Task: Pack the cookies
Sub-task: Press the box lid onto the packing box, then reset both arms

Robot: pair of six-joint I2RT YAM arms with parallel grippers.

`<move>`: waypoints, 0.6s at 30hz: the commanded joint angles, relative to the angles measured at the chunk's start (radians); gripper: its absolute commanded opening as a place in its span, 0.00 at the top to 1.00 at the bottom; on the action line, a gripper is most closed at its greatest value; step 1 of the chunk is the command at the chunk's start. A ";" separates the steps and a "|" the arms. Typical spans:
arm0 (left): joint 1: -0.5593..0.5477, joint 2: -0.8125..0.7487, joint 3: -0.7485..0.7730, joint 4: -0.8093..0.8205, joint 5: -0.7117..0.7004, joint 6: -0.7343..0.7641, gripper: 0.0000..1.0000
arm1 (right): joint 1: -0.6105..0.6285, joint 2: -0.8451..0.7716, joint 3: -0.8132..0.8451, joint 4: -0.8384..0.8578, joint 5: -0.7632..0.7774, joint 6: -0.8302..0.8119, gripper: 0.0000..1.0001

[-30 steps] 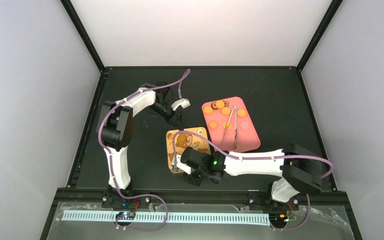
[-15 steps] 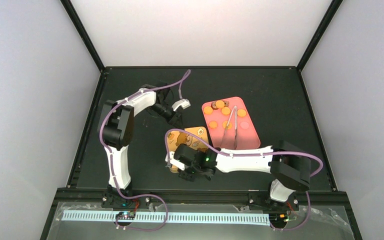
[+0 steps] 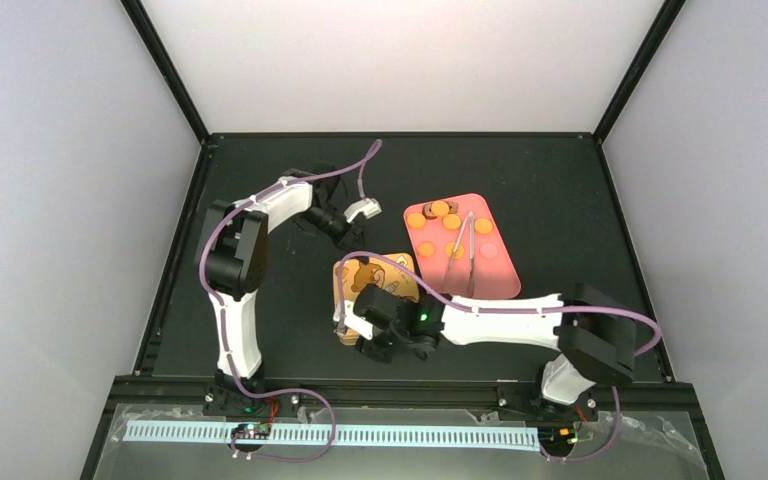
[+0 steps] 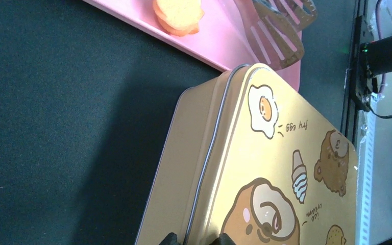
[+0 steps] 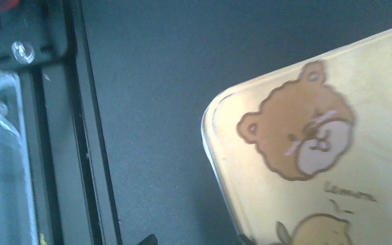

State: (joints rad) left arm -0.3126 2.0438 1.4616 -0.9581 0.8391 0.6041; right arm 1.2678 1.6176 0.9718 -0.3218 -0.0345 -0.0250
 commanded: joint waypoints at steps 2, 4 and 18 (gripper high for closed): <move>-0.025 0.033 -0.005 -0.058 -0.144 0.011 0.72 | -0.062 -0.142 -0.014 0.088 0.062 0.020 0.52; -0.022 0.014 0.026 -0.083 -0.162 0.002 0.58 | -0.091 -0.191 -0.026 0.094 0.030 0.042 0.49; 0.168 -0.192 0.277 -0.171 -0.316 -0.123 0.01 | -0.588 -0.549 -0.153 0.136 0.078 0.263 0.00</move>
State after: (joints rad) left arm -0.2344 1.9518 1.6707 -1.1038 0.5835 0.5323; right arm 0.8391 1.1290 0.8360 -0.2070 -0.0254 0.1432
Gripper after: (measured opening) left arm 0.987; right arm 0.993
